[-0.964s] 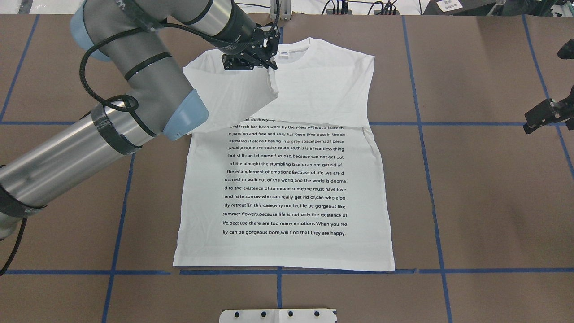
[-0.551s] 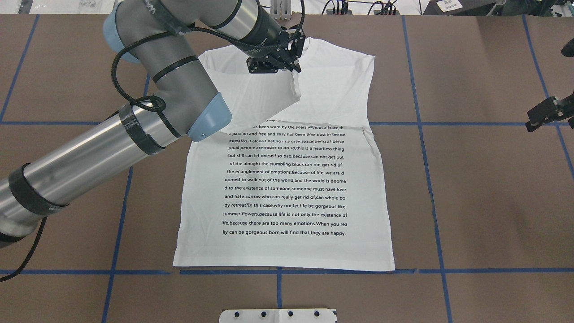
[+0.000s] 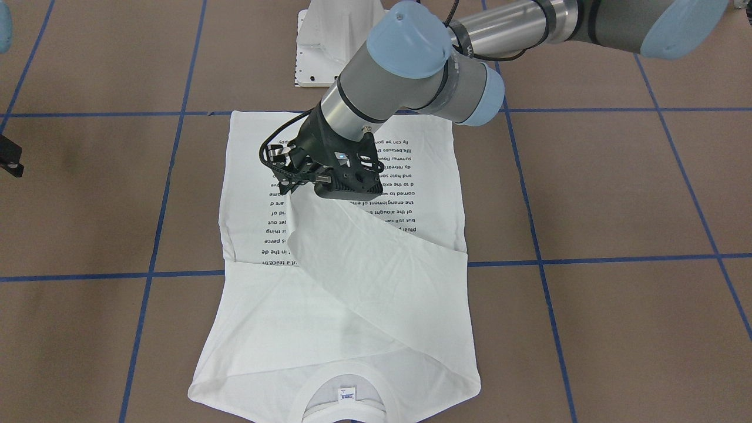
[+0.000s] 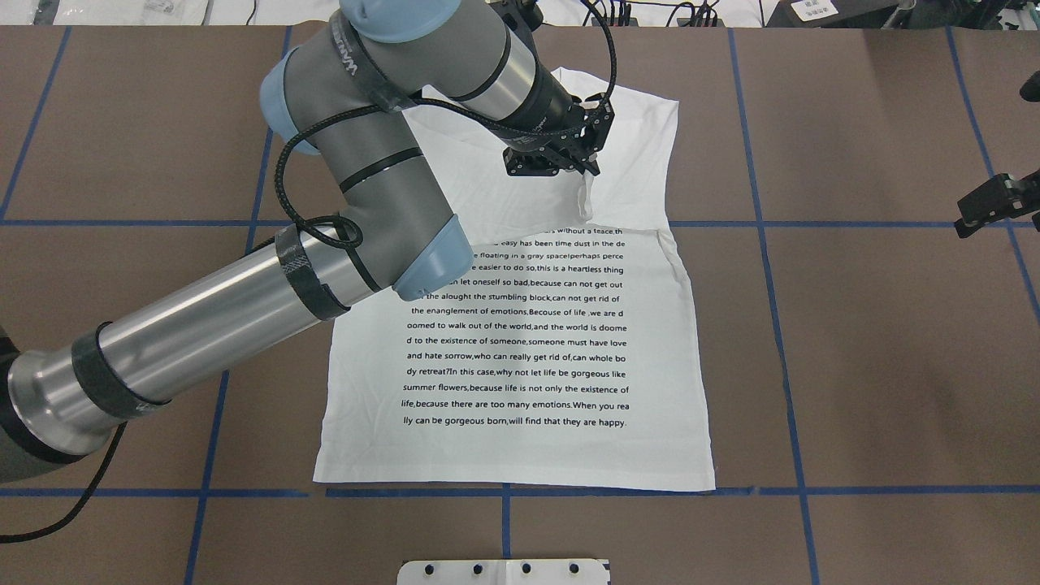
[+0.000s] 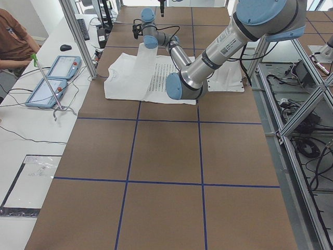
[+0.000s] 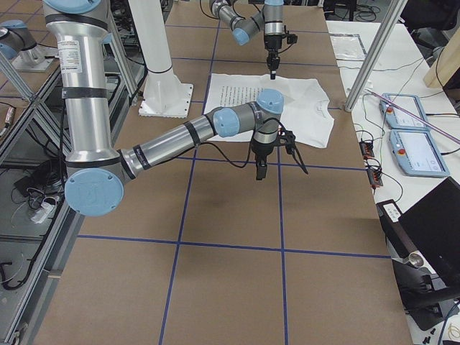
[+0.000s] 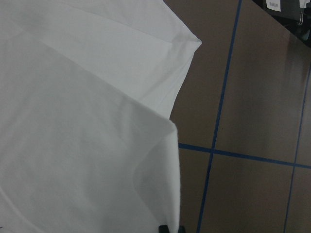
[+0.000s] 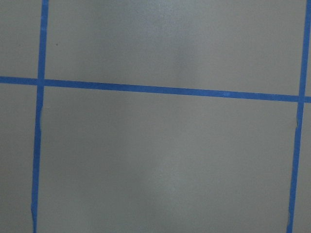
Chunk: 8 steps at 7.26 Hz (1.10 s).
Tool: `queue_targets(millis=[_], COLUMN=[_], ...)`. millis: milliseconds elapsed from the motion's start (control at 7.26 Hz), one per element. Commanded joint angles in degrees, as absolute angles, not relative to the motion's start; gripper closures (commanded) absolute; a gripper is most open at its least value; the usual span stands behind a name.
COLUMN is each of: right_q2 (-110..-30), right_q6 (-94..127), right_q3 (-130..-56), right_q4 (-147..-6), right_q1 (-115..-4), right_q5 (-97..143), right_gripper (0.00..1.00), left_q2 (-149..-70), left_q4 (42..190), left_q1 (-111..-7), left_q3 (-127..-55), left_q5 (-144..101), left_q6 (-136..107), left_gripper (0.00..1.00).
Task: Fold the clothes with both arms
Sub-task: 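Lay the sleeve down on the shirt with the left gripper and release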
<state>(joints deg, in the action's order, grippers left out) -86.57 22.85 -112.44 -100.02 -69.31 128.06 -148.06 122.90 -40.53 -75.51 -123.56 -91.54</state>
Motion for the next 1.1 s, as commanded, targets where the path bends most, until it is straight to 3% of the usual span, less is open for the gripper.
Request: queue_targets(millis=[0,413,964], right_q2=[-86.6,-86.2,-86.2], right_q6=[22.9,22.9,22.9], right_q3=[-112.2,-111.1,-110.9], right_q4=[-100.0,-100.0,-100.0], right_q1=[-69.3,-69.3,-69.3], right_q5=[128.1,128.1,128.1], right_gripper=[0.0,0.0,0.0], left_q2=[-150.1,-151.8,-151.7], left_q4=[133.2,134.5,134.4], left_q1=[-39.4,-34.2,-30.4], left_q3=[-64.3,-61.0,-60.6], left_q5=[-120.0,-113.1,-110.0], left_q6=[-91.4,-91.3,-91.1], left_gripper=[1.0,1.0,0.92])
